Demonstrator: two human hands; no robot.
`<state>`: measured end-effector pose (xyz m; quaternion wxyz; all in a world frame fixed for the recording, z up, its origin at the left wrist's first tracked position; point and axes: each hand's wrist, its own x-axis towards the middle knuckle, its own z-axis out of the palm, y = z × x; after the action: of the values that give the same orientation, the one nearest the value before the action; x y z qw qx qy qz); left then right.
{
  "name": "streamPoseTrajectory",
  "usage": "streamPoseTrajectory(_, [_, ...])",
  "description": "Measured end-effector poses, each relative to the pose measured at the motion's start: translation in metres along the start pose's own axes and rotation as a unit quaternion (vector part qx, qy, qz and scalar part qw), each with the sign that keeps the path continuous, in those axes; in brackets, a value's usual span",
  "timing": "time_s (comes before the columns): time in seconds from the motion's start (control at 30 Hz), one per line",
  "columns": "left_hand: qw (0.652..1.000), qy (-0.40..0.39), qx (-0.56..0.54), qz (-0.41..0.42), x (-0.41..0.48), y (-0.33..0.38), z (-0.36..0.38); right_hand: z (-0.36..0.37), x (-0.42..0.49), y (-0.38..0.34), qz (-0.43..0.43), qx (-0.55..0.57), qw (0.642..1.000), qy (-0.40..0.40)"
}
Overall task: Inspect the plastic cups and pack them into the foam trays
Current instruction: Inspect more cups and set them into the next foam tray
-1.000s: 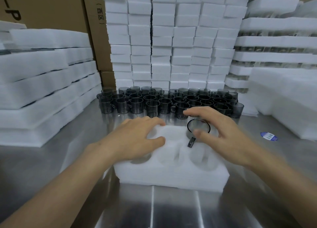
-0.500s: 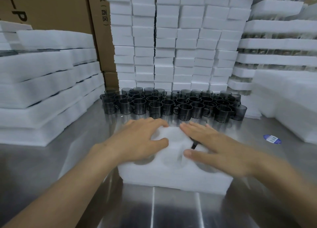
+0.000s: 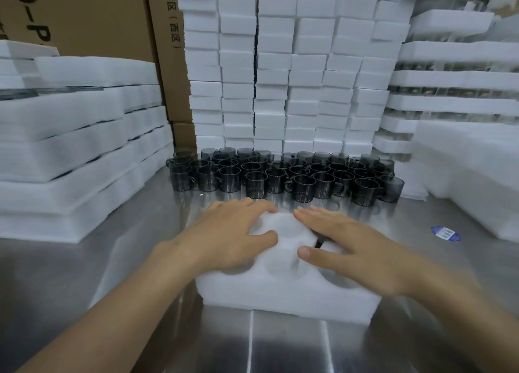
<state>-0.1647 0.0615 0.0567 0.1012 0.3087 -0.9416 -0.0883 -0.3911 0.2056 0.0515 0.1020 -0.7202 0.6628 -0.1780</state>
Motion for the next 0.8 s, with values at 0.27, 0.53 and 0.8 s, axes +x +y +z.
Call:
streamPoseTrajectory(0.27, [0.964,0.127,-0.227,-0.051,0.013,-0.049,-0.003,-0.003,-0.001,0.0,-0.003,0.052,0.998,0.037])
streamPoseTrajectory(0.53, [0.872,0.312,-0.231,-0.3,0.035,-0.141,0.021,-0.001,-0.001,0.004,-0.007,0.069,0.996,0.055])
streamPoseTrajectory(0.8, [0.838,0.337,-0.184,-0.387,0.071,-0.163,0.011,-0.002,-0.002,0.003,-0.011,0.064,0.997,0.051])
